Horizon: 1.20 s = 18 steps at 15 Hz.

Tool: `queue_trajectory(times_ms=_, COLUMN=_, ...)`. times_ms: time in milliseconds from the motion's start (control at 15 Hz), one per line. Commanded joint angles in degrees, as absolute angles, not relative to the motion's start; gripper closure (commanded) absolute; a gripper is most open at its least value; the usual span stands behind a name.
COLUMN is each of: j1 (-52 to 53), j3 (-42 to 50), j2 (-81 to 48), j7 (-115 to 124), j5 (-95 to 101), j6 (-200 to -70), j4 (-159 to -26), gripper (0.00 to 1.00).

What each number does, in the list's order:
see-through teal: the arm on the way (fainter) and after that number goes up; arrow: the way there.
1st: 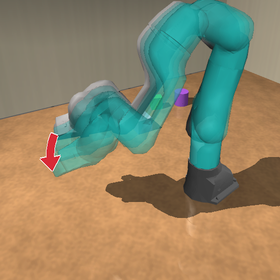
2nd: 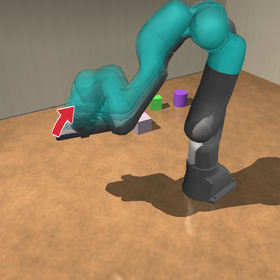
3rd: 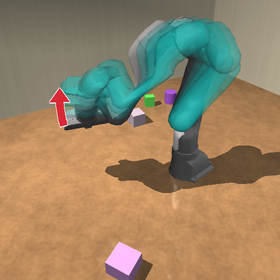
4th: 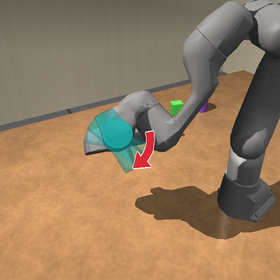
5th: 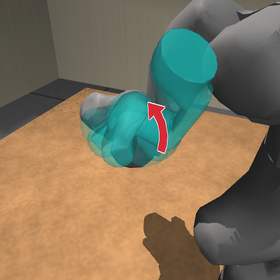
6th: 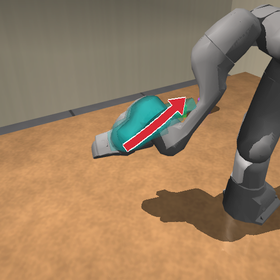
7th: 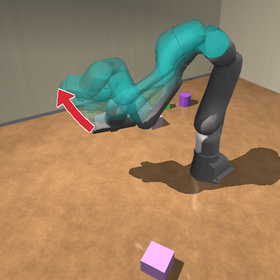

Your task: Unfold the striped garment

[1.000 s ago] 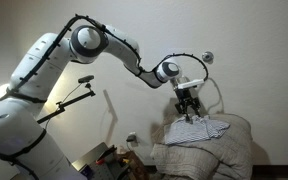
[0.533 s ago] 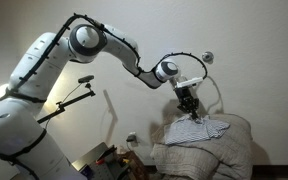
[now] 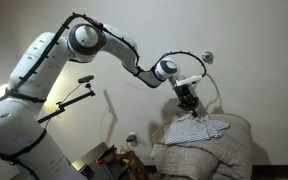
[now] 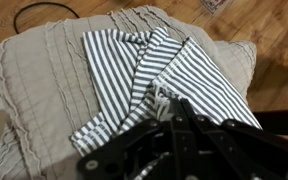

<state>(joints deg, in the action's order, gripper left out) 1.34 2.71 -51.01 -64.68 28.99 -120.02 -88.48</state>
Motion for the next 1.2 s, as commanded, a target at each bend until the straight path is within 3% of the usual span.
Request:
queue_trajectory(times_ms=0, j1=3.03, j3=2.56, j2=-43.29, j7=-61.97, j5=31.01, j6=-121.68, j4=-93.97, gripper=0.99)
queue_trajectory(times_ms=1133, j1=4.51, j3=1.2, j2=-5.75, j7=-39.15, j5=43.96, j6=-132.74, j4=-107.31, gripper=0.99)
